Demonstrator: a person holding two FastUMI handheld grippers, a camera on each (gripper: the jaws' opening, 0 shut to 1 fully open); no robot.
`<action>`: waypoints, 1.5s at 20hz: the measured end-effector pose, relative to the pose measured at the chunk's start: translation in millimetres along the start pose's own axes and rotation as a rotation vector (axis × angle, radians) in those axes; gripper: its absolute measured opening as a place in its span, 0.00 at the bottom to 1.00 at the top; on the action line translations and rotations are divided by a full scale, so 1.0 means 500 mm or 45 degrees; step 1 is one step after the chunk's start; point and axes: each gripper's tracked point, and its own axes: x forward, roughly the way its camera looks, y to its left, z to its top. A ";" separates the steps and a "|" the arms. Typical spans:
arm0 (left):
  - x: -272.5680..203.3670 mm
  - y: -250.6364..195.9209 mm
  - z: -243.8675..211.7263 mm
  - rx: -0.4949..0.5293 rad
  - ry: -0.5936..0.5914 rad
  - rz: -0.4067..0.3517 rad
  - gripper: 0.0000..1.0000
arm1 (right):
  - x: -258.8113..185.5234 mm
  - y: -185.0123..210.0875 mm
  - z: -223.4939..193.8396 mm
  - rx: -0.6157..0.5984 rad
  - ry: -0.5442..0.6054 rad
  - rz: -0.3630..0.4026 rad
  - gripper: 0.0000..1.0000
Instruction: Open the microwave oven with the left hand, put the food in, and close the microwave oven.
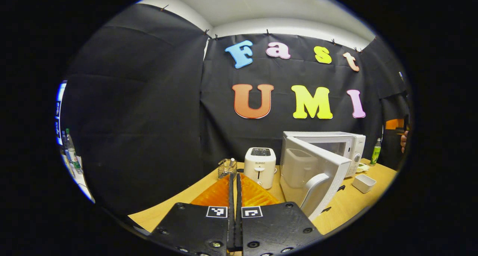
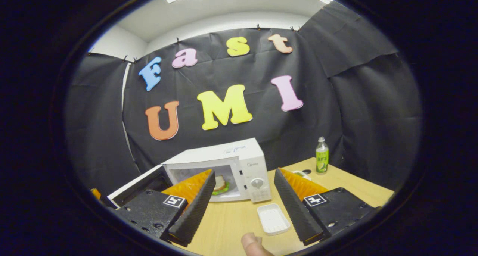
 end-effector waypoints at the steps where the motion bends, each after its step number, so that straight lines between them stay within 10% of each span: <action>1: 0.000 -0.008 -0.006 -0.021 0.003 -0.024 0.00 | -0.030 -0.017 0.029 -0.024 -0.020 -0.009 1.00; 11: 0.017 -0.142 -0.070 0.056 0.118 -0.243 0.00 | -0.240 -0.106 0.145 -0.065 -0.006 0.053 0.90; 30: 0.069 -0.563 -0.118 0.174 0.101 -0.573 0.00 | -0.337 -0.278 0.197 -0.021 -0.172 -0.004 0.90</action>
